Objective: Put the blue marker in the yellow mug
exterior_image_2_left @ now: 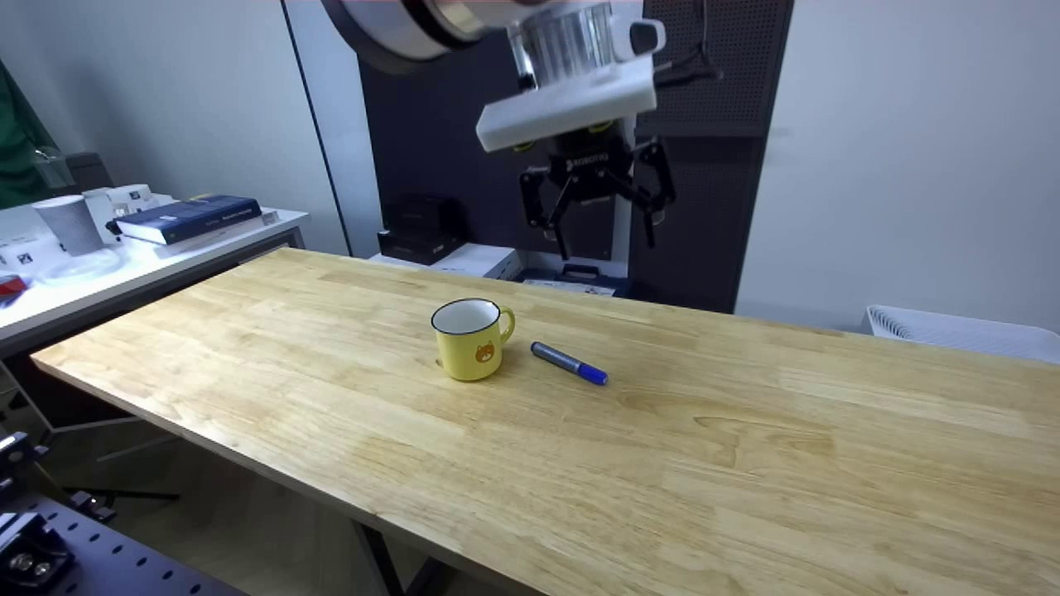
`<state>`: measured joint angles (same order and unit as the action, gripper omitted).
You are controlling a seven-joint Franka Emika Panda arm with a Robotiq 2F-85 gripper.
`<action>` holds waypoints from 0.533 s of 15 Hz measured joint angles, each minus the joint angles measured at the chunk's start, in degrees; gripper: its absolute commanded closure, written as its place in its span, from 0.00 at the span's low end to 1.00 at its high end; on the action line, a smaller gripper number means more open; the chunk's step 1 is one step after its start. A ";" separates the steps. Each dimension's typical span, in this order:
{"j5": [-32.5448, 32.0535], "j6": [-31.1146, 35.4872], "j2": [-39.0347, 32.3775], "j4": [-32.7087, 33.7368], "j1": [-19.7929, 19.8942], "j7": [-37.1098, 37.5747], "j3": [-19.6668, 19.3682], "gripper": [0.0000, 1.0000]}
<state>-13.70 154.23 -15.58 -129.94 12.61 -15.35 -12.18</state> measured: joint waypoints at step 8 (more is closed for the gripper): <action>0.39 -1.60 -3.93 2.66 0.46 -5.17 0.56 0.00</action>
<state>-13.31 152.63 -19.51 -127.28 13.07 -20.52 -11.61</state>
